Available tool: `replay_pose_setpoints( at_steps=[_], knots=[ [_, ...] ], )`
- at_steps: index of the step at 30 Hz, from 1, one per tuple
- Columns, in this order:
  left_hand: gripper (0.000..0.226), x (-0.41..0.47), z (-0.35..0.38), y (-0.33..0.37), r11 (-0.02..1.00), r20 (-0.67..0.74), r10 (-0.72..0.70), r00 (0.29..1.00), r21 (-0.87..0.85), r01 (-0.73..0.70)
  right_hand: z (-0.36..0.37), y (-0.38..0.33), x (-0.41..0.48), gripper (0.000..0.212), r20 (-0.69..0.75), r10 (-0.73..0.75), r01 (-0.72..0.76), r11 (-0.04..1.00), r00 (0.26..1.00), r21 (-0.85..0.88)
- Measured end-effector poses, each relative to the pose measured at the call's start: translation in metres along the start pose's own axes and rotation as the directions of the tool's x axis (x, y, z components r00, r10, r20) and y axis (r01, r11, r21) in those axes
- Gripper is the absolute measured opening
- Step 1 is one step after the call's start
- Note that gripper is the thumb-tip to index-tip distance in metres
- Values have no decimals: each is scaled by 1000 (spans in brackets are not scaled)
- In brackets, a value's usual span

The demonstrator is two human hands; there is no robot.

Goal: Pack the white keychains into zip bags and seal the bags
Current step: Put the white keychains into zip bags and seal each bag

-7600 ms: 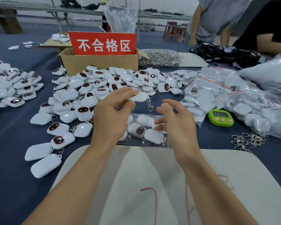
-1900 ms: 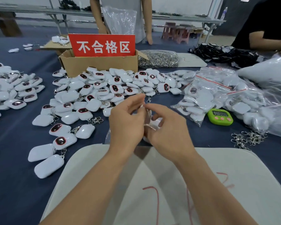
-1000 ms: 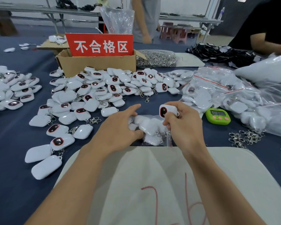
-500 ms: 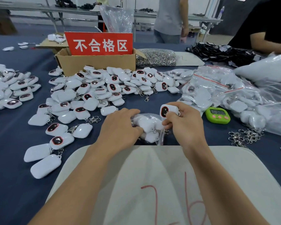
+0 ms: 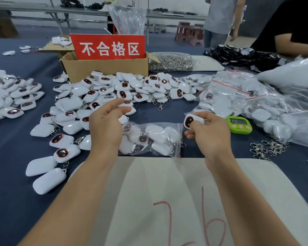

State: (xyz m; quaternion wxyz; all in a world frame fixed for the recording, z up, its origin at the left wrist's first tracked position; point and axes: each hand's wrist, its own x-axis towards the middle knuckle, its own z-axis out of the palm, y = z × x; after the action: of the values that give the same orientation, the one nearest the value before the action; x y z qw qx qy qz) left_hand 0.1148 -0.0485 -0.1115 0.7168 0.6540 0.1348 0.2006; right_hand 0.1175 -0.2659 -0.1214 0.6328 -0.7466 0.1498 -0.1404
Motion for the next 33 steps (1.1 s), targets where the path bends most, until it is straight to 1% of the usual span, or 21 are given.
replay_pose_setpoints(
  at_steps=[2, 4, 6, 8, 10, 11, 12, 13, 16, 19, 21, 22, 24, 26, 28, 30, 31, 33],
  knots=[
    [30, 0, 1, 1, 1000, -21, 28, 999, -4, -28, 0, 0, 0, 16, -34, -18, 17, 999, 999, -30],
    [29, 1, 1, 0, 997, -37, 78, 996, 32, -77, -1, 0, 1, 13, -36, -26, 25, 999, 999, -42],
    [38, 2, 1, -3, 978, -4, 129, 992, 163, -126, -1, 0, 1, 10, -24, -34, 33, 998, 999, -50],
    [49, 2, 1, -10, 908, 81, 141, 987, 386, -161, -1, -1, 1, 9, -14, -39, 38, 997, 999, -64],
    [49, -2, 1, -14, 787, 150, 108, 983, 591, -177, 0, -1, 0, 10, -4, -44, 43, 996, 999, -76],
    [49, -4, 2, -15, 741, 165, 101, 981, 646, -185, 0, 0, 0, 10, 2, -46, 46, 995, 999, -83],
    [50, -4, 2, -16, 719, 169, 110, 980, 667, -196, 0, -1, -1, 10, 9, -48, 49, 995, 999, -89],
    [51, -4, 2, -15, 719, 164, 132, 978, 663, -208, 0, -1, -1, 10, 16, -53, 54, 994, 998, -92],
    [49, -5, 3, -13, 766, 171, 207, 963, 584, -268, 0, -1, -1, 11, 22, -62, 64, 993, 998, -98],
    [52, -12, 9, -12, 758, 285, 255, 924, 535, -374, 0, -2, -1, 11, 28, -64, 67, 992, 998, -107],
    [55, -19, 14, -11, 760, 365, 244, 899, 504, -411, 0, -2, -2, 11, 37, -63, 67, 991, 997, -113],
    [56, -20, 15, -12, 747, 403, 233, 885, 508, -429, 0, -2, -2, 11, 42, -65, 70, 991, 997, -117],
    [55, -20, 16, -14, 682, 473, 211, 855, 556, -476, 1, -3, -3, 12, 53, -71, 77, 989, 996, -125],
    [54, -18, 15, -17, 646, 497, 195, 846, 584, -492, 0, -4, -4, 14, 65, -75, 83, 988, 995, -133],
    [54, -18, 15, -16, 668, 483, 196, 853, 571, -477, 0, -5, -5, 15, 71, -79, 87, 989, 994, -122],
    [57, -22, 16, -13, 732, 485, 195, 853, 507, -455, 0, -6, -6, 15, 73, -79, 87, 990, 994, -110],
    [61, -25, 17, -10, 756, 511, 186, 839, 471, -455, 0, -6, -6, 16, 74, -80, 88, 990, 994, -108],
    [65, -31, 20, -8, 744, 618, 170, 768, 430, -511, 0, -7, -7, 17, 78, -84, 92, 990, 993, -105]
  ],
)
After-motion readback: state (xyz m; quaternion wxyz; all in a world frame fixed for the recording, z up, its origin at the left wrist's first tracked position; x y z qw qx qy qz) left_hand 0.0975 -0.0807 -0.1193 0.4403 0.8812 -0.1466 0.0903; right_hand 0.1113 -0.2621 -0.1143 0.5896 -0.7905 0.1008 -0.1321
